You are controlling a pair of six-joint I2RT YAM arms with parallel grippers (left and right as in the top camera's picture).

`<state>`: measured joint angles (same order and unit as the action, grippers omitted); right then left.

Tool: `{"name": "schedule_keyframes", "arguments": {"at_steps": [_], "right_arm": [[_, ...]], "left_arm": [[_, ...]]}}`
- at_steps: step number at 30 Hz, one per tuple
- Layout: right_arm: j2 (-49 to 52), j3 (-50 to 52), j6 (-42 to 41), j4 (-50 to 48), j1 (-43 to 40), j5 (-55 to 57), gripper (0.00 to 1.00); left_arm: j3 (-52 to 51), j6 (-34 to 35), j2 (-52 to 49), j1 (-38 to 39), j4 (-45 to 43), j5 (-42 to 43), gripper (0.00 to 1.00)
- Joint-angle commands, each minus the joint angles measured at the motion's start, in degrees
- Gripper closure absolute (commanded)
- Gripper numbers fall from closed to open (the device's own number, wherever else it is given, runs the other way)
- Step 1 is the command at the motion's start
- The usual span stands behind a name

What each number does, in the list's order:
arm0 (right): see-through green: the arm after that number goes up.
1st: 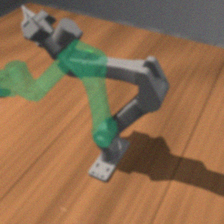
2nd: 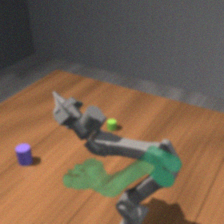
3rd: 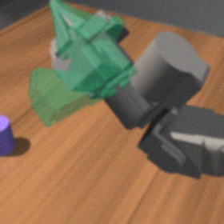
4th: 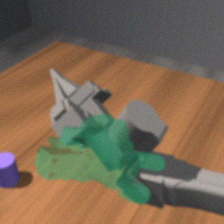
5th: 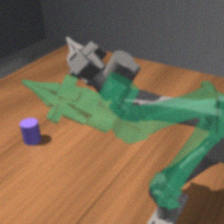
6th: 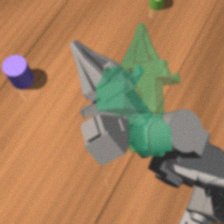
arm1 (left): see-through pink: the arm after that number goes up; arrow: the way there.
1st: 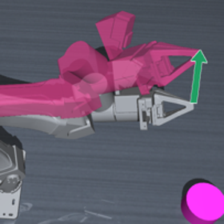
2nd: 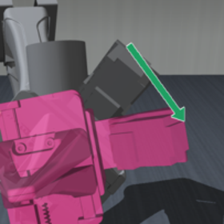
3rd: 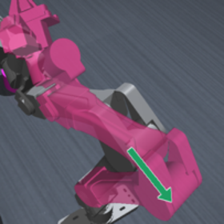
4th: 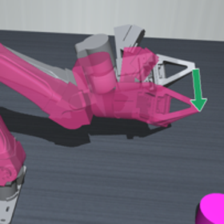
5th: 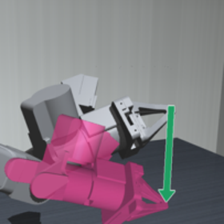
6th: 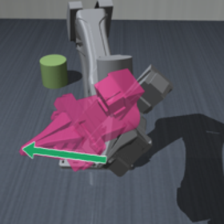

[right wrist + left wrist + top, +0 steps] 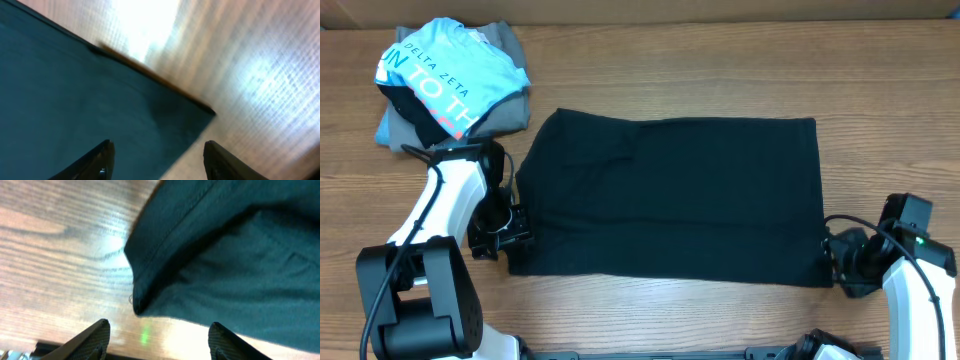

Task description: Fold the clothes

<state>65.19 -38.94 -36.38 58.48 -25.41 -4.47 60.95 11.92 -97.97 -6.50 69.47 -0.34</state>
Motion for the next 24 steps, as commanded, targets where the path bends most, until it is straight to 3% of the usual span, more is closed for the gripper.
{"name": "schedule_keyframes", "arguments": {"at_steps": [1,5,9,17,24], "right_arm": [[-0.94,-5.03,5.35,-2.54,0.17,-2.99,0.39],[-0.94,-9.57,11.61,-6.38,0.20,-12.17,0.40],[-0.87,-13.29,11.56,-9.99,0.76,-18.56,0.43],[7.10,-21.90,14.03,-13.00,6.51,-20.68,0.45],[19.06,-31.01,14.36,-13.27,7.19,-20.52,0.37]], "left_arm": [[6.21,-1.20,1.36,-0.33,1.05,0.02,0.34],[17.11,-8.44,1.36,0.57,0.02,9.27,0.34],[22.99,-13.73,1.36,3.02,-8.09,16.79,0.36],[23.52,-13.86,-4.04,9.64,-28.04,16.70,0.44],[32.41,-14.78,-14.43,9.79,-31.06,13.81,0.43]]}}
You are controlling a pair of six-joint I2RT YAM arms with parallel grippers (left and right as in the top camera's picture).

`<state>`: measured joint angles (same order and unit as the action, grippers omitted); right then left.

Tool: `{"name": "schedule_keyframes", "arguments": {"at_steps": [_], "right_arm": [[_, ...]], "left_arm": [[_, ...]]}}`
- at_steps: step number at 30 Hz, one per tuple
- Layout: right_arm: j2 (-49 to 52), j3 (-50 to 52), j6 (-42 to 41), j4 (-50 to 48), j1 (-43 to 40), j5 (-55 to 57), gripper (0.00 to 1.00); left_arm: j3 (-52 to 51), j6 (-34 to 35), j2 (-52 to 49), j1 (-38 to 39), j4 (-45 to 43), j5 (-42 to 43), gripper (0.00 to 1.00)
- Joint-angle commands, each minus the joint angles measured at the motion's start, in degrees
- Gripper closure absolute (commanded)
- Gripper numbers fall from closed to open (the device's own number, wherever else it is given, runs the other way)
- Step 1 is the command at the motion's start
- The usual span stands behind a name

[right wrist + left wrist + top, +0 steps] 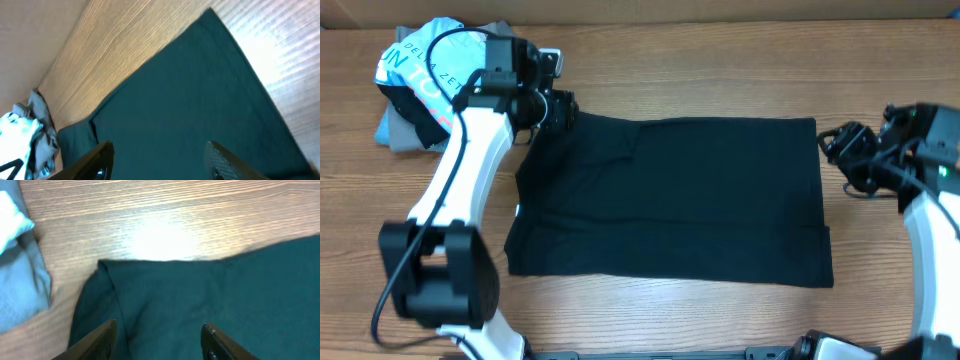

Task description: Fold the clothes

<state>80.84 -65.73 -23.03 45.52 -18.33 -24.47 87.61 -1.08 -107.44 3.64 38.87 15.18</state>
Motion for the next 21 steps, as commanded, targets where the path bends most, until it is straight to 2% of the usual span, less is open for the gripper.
{"name": "schedule_keyframes", "arguments": {"at_steps": [1,5,8,14,21], "right_arm": [[4.66,-5.09,1.01,-0.31,0.11,-0.52,0.37],[6.80,-5.60,1.01,-0.55,0.11,-0.42,0.36],[7.28,-5.60,0.98,-0.48,0.11,0.70,0.34],[7.37,-5.60,0.96,-0.52,0.11,3.82,0.32],[7.67,-5.60,0.72,-1.38,0.11,6.86,0.30]], "left_arm": [[7.82,-2.16,-6.80,-0.37,-0.28,-2.23,0.41],[15.43,-3.78,-13.90,-0.39,0.74,-2.43,0.39],[18.45,-4.55,-18.69,-0.37,1.64,-5.90,0.37],[18.73,-5.95,-24.39,-0.57,1.42,-8.07,0.36],[18.71,-8.00,-25.42,-0.59,3.23,-7.74,0.41]]}}
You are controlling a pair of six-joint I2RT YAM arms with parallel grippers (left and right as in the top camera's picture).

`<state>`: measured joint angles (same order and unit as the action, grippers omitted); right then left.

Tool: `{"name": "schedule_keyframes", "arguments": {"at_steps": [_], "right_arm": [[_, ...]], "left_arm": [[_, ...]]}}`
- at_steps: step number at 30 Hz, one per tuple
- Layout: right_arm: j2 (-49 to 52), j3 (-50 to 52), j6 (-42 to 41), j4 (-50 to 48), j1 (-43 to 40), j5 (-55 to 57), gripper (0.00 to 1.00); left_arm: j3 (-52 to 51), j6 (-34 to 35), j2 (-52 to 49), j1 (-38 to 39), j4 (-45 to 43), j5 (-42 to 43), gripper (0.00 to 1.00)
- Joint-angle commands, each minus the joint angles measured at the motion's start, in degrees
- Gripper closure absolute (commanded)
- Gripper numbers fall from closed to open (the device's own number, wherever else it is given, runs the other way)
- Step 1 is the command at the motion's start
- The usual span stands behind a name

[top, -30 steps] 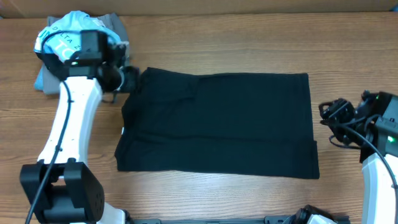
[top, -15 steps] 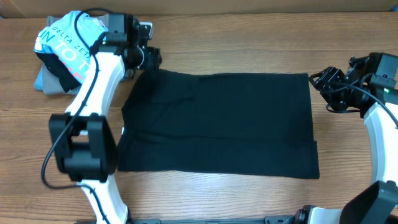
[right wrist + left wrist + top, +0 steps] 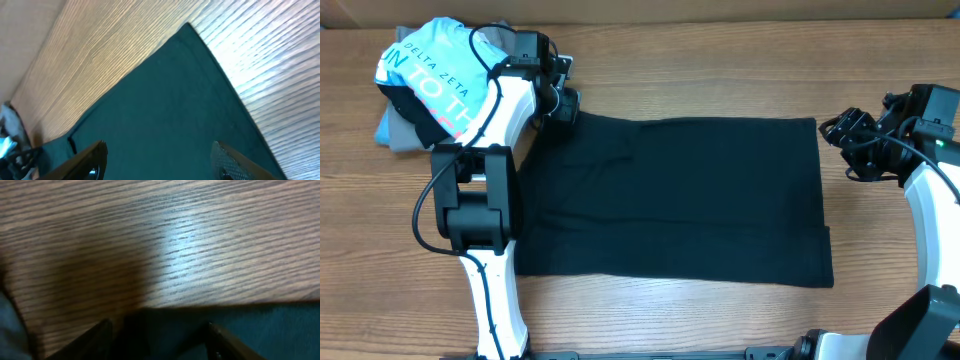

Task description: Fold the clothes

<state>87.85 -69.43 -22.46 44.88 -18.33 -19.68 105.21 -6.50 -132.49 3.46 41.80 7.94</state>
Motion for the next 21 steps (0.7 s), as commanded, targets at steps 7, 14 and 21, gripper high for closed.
{"name": "schedule_keyframes", "arguments": {"at_steps": [7,14,21], "right_arm": [[2.93,-1.84,-0.02,-4.57,0.11,2.10,0.30],[7.61,-1.84,0.00,-14.71,0.31,2.05,0.29],[15.74,-1.84,1.03,-24.94,0.33,2.03,0.24]], "left_arm": [[1.09,-2.69,-0.52,-0.42,-1.16,-0.63,0.75],[1.09,-2.29,-0.52,-0.37,-0.90,-0.46,0.87],[1.03,-2.47,-0.98,-0.52,-2.05,-1.07,0.32]]}}
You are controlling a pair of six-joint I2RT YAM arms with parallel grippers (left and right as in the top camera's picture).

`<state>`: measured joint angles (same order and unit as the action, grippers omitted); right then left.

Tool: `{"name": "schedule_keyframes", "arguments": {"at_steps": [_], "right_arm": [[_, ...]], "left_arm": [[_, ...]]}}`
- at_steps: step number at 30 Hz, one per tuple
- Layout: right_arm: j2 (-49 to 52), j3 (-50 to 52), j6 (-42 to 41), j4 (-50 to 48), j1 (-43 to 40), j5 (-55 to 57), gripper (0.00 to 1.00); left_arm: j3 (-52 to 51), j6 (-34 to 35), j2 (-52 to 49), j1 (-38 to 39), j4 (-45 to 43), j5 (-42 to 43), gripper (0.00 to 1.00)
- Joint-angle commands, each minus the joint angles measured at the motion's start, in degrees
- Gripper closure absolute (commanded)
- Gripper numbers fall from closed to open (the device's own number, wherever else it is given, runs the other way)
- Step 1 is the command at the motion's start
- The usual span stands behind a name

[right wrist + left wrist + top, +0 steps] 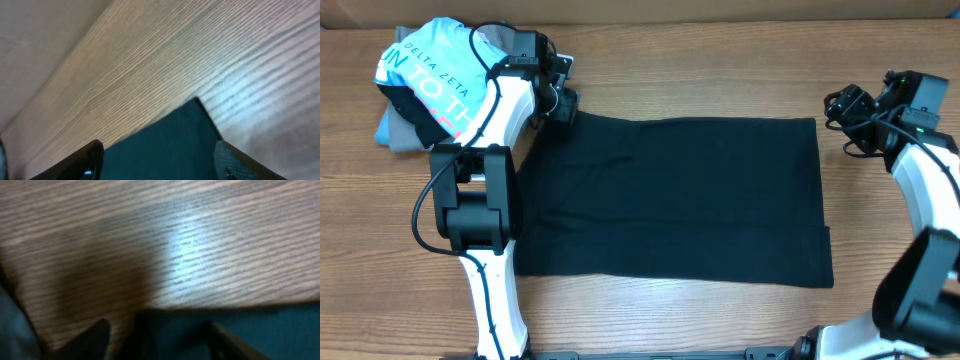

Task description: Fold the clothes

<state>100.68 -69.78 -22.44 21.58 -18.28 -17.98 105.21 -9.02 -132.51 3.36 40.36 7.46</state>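
Note:
A black garment (670, 195) lies spread flat as a wide rectangle in the middle of the wooden table (720, 60). My left gripper (563, 105) sits low at its far left corner, open; in the left wrist view the dark corner (175, 332) lies between the fingers (95, 340). My right gripper (842, 108) hovers just beyond the far right corner, open. In the right wrist view that corner (175, 135) points up between the spread fingers (235, 160). Nothing is gripped.
A pile of folded clothes (445, 80), topped by a light blue lettered shirt, sits at the far left, right beside the left gripper. Grey cloth from it shows at the left wrist view's edge (7, 325). The table's back edge (720, 18) runs close behind.
My right gripper has moved a little farther back, and the garment's far right corner now sits lower in its view. The left gripper and the garment have not moved.
Both grippers stood open at the garment's near corners. Then they were open at its far corners. The left one then sat low at the far left corner, where it stays, while the right one now hangs just behind the far right corner.

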Motion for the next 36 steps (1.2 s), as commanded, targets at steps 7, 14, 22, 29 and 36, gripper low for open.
{"name": "schedule_keyframes", "arguments": {"at_steps": [7,14,22,29,36], "right_arm": [[7.93,-1.49,4.76,-6.47,0.28,0.35,0.16],[9.07,-1.49,4.94,-8.94,0.28,0.39,0.13],[10.32,-1.49,4.92,-11.26,0.28,0.81,0.13],[12.00,-1.49,5.05,-11.06,0.28,1.46,0.18],[15.80,-1.49,7.54,-12.57,0.57,1.42,0.23]], "left_arm": [[0.98,0.20,-2.19,0.07,-0.57,2.25,0.60],[0.96,0.22,-2.97,-0.09,1.42,4.11,0.80],[1.75,0.74,-2.08,-0.22,2.86,4.13,0.96],[4.72,2.67,0.35,-0.22,6.23,3.96,0.96],[5.22,3.06,1.38,-0.15,6.80,4.22,0.96]]}}
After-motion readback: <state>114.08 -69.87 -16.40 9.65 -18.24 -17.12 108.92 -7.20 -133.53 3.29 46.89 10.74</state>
